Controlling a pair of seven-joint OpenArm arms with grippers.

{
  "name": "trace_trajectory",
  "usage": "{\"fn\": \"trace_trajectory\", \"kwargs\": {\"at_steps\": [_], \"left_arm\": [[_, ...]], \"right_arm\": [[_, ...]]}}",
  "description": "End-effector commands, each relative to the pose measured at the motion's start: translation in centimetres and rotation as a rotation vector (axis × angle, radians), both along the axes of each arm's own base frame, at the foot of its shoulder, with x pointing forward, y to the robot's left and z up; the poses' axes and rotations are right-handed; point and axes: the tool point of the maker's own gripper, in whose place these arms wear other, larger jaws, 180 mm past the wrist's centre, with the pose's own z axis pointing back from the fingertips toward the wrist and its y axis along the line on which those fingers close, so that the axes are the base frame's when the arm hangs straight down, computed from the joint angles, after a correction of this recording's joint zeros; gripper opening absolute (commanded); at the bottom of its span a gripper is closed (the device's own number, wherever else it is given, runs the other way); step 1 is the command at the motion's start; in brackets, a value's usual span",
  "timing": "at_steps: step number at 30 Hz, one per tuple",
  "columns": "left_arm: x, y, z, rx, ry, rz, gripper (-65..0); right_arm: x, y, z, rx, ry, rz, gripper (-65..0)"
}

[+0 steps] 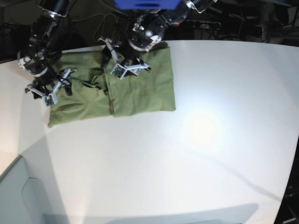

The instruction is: Fold the T-shirt properly

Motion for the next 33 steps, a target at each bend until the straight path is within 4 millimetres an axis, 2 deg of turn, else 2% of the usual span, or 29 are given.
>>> {"fn": "trace_trajectory", "kwargs": {"at_steps": [1,3,5,7,10,11,17,22,26,33], "left_arm": [[1.0,-1.4,1.8,-0.037,-0.052,0.008,-30.6],[0.6,-1.9,1.8,-0.04,-0.053,-0.008,-31.5],[0.5,-2.3,1.9,-0.036,-0.061,-0.03,-36.3],[0.4,-2.8,2.1,-0.039,-0.07,-0.05,-44.9],[0.2,-2.7,1.7,-0.029,-0.062,-0.051,-62.9],[0.2,-2.6,1.6,-0.028,-0.06,-0.046,-65.0],[0.2,-2.3,1.8,-0.03,-0.068,-0.042,-65.0],[0.4,-2.4,4.1,-0.074,-0.11,-0.049,-65.0],[-0.5,-2.6,5.7,-0.099,-0.14,-0.092,-65.0],[-1.4,-2.2,5.3,-0.082,-0.139,-0.125,-65.0]], "right_arm": [[0.7,0.1,1.1,0.002,-0.042,0.021,-25.9],[0.7,0.1,1.1,0.002,-0.042,0.021,-26.0],[0.7,0.1,1.1,0.002,-0.042,0.021,-26.0],[0.7,0.2,1.1,0.004,-0.042,0.021,-26.0],[0.7,0.2,1.1,0.004,-0.042,0.021,-26.0],[0.7,0.2,1.1,0.004,-0.042,0.021,-26.0],[0.7,0.2,1.1,0.004,-0.042,0.021,-26.0],[0.7,0.2,1.1,0.004,-0.042,0.021,-26.0],[0.8,0.2,1.1,0.004,-0.043,0.021,-26.0],[0.9,0.2,1.2,0.004,-0.047,0.021,-26.0]]}}
